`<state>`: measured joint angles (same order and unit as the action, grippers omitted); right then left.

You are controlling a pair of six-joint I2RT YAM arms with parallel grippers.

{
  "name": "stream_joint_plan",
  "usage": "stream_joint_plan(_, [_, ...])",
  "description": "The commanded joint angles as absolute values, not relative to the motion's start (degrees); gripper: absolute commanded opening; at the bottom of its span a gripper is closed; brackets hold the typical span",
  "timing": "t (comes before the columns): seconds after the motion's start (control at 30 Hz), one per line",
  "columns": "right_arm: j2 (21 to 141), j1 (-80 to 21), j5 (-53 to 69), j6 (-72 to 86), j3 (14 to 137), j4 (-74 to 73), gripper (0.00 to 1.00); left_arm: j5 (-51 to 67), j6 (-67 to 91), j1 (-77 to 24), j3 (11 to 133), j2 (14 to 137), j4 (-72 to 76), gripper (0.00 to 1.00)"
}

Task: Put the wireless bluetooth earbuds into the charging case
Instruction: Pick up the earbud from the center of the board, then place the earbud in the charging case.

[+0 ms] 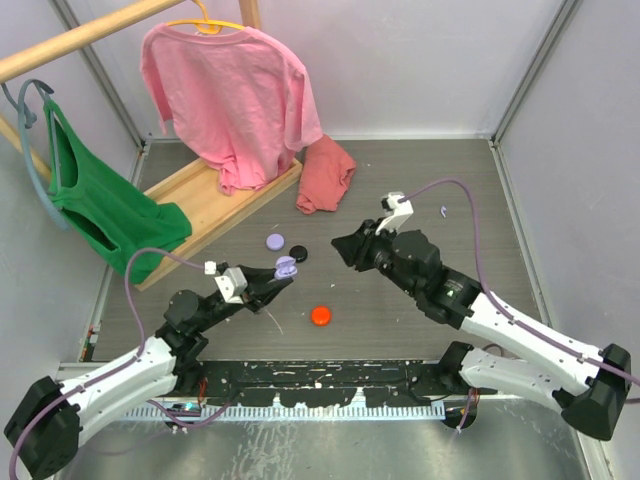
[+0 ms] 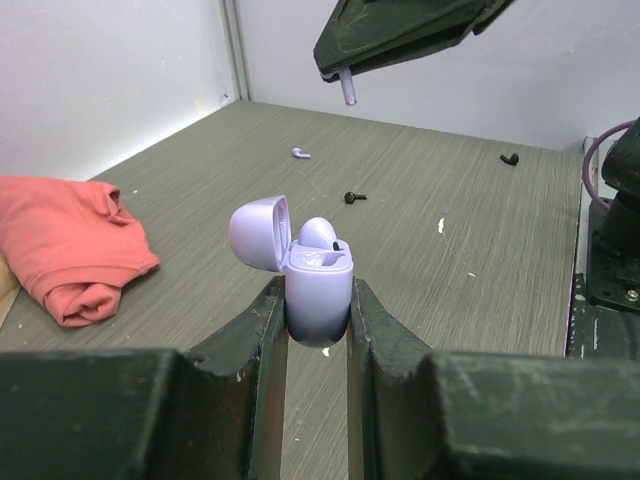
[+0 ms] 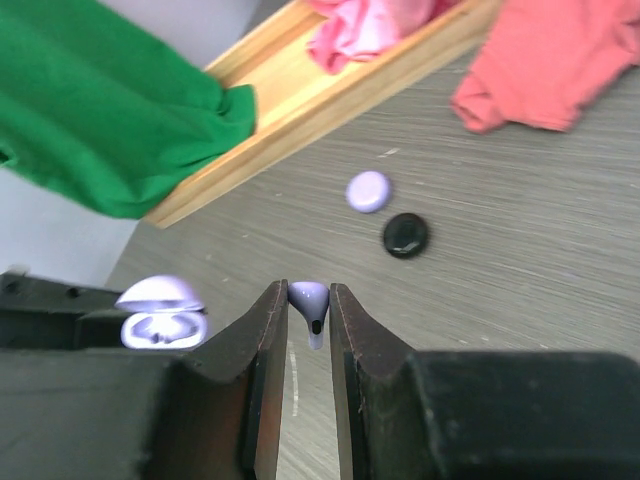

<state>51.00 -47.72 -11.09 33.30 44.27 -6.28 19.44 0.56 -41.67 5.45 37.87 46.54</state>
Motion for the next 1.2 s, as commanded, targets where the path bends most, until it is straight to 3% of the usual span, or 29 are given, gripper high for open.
stream_joint_plan(0.0, [52.28,-54.67,-16.39,29.61,44.13,6.33,0.18,17.65,2.79,-41.76,7.69,38.67,53.31,0.02])
stream_joint_plan(0.63, [62.60,-69.93,-21.46,19.17,41.76,29.49,0.18,17.52,5.84,-41.79,7.38,36.92,54.50,0.02])
stream_joint_plan(1.17, [66.41,-72.77,-25.81,16.61,40.96,32.59,0.17,17.55,6.32,-41.82,7.31,35.32,54.12,0.02])
